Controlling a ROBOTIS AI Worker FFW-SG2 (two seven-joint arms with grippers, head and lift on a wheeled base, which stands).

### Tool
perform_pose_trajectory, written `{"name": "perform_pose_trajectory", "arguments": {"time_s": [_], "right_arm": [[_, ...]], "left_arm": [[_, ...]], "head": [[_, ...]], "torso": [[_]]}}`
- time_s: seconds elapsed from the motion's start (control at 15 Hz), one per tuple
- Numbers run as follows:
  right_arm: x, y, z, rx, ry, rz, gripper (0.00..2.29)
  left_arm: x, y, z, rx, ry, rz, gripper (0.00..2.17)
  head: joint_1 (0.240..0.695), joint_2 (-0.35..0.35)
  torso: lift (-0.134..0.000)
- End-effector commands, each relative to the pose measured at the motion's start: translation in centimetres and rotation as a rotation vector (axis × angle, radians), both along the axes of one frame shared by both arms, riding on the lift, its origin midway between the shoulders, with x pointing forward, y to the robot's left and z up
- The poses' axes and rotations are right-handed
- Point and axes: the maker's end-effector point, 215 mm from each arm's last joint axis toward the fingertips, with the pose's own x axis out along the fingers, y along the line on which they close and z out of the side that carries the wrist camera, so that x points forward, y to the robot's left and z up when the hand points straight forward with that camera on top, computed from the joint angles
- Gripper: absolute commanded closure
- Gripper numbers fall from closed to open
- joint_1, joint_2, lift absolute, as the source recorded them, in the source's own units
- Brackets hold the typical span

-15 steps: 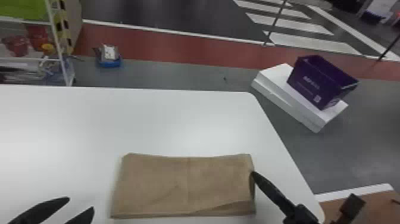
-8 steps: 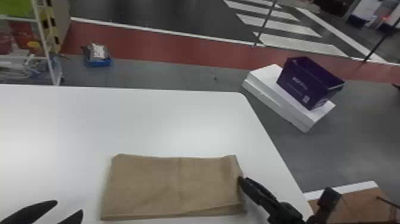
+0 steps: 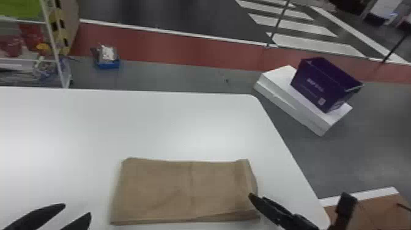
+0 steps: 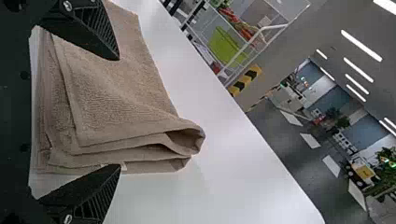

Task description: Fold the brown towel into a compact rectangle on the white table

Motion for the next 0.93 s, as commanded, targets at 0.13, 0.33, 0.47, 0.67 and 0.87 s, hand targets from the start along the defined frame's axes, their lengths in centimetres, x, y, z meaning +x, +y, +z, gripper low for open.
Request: {"name": "perform_pose_trajectory", "arguments": {"time_s": [0.13, 0.33, 0.47, 0.67, 0.87], "right_arm": [[0.1, 0.8, -0.7, 0.004, 0.020, 0.011, 0.14], [0.1, 2.3, -0.6, 0.032, 0.030, 0.043, 0.15], [-0.4, 3.9, -0.2, 0.076, 0.041, 0.078, 0.16], [-1.5, 4.7, 3.0, 0.118, -0.005, 0.108, 0.17], [-2.3, 3.2, 5.2, 0.138, -0.024, 0.098, 0.18]], "left_arm": [[0.3, 0.1, -0.2, -0.005, 0.000, 0.004, 0.14], [0.2, 0.4, -0.3, -0.006, 0.005, 0.005, 0.14], [0.3, 0.4, -0.3, -0.006, 0.003, 0.006, 0.14], [0.2, 0.6, -0.3, -0.007, 0.004, 0.008, 0.14], [-0.1, 0.5, -0.3, -0.011, 0.007, 0.005, 0.14]], "head": [[0.695, -0.300], [0.695, -0.287], [0.695, -0.267], [0.695, -0.237], [0.695, -0.228]], "torso": [[-0.124], [-0.124], [-0.124], [-0.124], [-0.124]]}}
